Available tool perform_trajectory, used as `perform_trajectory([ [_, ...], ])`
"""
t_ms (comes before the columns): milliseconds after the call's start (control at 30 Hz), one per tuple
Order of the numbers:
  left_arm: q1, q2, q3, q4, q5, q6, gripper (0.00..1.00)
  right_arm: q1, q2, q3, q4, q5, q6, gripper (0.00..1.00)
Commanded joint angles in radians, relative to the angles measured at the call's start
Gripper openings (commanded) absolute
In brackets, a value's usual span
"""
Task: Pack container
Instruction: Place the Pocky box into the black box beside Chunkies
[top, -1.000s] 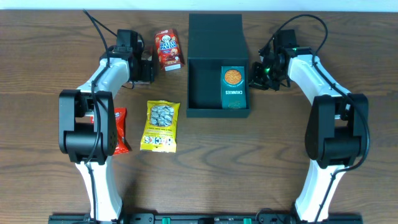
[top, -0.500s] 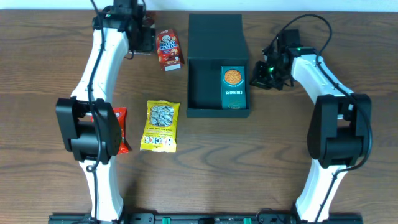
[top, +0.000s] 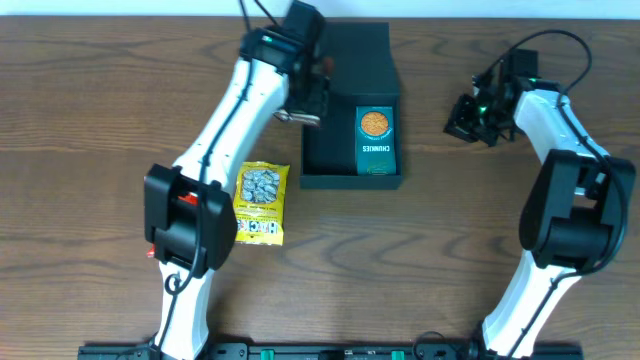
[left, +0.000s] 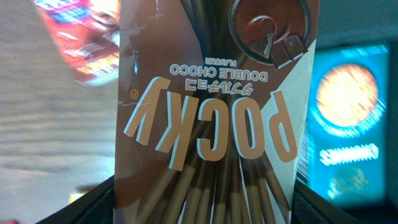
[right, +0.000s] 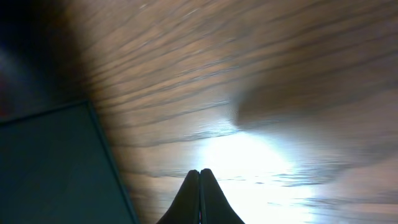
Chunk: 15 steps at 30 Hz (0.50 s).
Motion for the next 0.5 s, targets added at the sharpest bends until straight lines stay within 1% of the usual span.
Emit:
perform_trajectory([
  [0, -0.053, 0.002, 0.022, -0.018, 0.003, -0.074, 0.7, -0.027, 0.0, 0.0, -0.001, -0.002, -0.05, 0.02],
  [167, -0.122, 0.002, 0.021, -0.052, 0.002, -0.161, 0.7, -0.038, 0.0, 0.0, -0.01, -0.002, -0.061, 0.02],
  [400, -0.153, 0.002, 0.017, -0.125, -0.088, -0.411, 0.69, -0.038, 0.0, 0.0, -0.033, -0.002, -0.096, 0.02],
  [467, -0.154, 0.002, 0.005, -0.129, -0.087, -0.428, 0.69, -0.038, 0.0, 0.0, -0.038, -0.002, -0.106, 0.02],
])
